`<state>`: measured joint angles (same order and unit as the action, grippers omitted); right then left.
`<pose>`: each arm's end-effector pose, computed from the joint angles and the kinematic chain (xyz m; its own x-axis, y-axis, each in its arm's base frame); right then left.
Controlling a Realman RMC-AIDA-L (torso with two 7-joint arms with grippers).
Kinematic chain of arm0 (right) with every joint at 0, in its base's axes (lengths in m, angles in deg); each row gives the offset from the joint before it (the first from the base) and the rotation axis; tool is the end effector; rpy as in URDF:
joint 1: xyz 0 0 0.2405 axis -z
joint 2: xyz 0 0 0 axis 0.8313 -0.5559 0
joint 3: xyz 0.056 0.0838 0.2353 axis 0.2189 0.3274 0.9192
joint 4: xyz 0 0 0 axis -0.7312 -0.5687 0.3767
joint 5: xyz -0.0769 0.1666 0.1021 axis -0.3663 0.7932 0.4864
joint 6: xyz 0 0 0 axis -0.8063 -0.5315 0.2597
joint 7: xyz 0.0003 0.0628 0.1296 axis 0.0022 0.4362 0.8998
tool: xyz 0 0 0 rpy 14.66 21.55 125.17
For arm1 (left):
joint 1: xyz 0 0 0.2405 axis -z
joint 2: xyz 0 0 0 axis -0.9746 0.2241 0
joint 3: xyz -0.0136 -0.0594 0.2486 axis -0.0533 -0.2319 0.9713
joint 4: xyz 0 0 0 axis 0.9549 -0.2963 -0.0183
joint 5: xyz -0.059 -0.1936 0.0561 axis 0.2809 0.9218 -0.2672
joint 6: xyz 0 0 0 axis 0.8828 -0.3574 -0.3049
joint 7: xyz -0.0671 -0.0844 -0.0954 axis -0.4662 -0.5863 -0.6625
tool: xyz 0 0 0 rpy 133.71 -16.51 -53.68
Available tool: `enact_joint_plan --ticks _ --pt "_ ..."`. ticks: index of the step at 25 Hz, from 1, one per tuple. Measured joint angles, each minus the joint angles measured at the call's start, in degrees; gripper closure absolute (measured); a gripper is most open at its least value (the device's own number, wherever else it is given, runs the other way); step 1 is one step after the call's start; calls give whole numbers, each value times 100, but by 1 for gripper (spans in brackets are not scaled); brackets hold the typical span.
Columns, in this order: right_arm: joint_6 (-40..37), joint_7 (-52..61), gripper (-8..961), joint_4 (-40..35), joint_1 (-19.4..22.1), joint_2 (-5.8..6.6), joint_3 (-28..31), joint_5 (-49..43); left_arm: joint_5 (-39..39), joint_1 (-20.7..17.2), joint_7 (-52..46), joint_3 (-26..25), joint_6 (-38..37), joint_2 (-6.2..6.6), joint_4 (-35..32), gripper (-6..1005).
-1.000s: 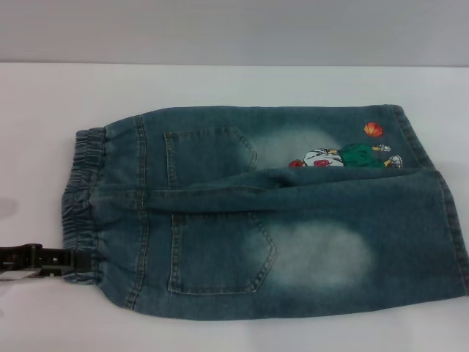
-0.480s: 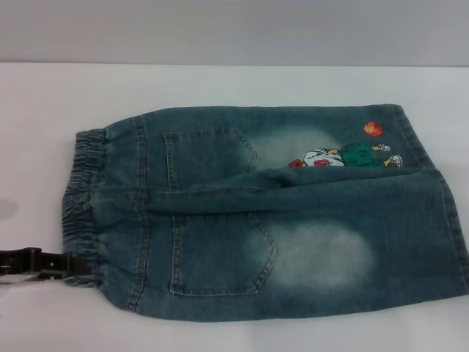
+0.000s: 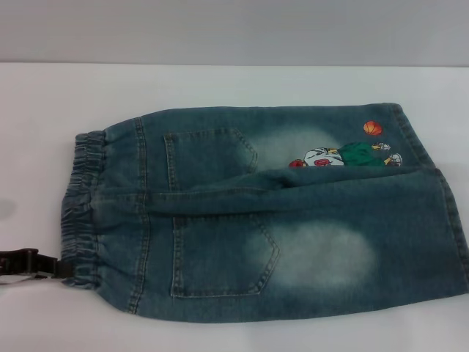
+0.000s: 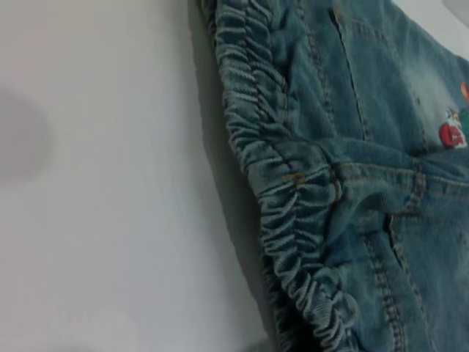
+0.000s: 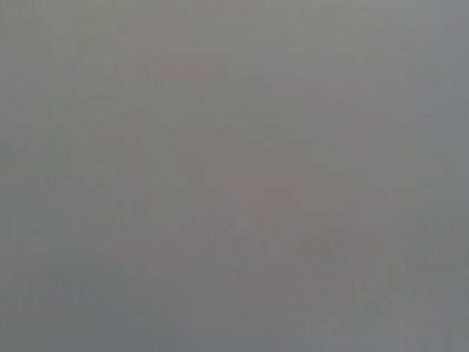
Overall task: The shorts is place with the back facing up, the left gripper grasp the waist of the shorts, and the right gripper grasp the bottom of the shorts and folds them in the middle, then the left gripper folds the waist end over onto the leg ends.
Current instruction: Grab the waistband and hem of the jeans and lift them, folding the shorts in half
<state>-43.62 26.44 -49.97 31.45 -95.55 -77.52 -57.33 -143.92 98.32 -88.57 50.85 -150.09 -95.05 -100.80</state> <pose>0.3507 0.3091 0.0446 0.5321 0.2564 -0.8069 -0.8370 0.0158 -0.5469 -0.3588 0.2795 0.0543 0.1386 0.9615 0.2372 0.9903 -0.1368 -0.0242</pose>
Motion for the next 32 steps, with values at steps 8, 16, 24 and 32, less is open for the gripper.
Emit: enact_joint_plan --ticks 8,16,24,32 --pt "10 2 217 0 8 0 0 3 -1 3 38 -94 -13 -4 -10 957" --pt "-13 933 217 -183 -9 6 -60 -23 -10 11 68 -140 30 -38 -69 957" --pt "-1139 4329 217 -1575 -97 26 -1566 -62 -5 -2 76 -477 46 -83 -241 957" --pt "-3530 6669 217 -3911 -390 279 -2958 -1066 17 38 86 -522 51 -110 -242 957"
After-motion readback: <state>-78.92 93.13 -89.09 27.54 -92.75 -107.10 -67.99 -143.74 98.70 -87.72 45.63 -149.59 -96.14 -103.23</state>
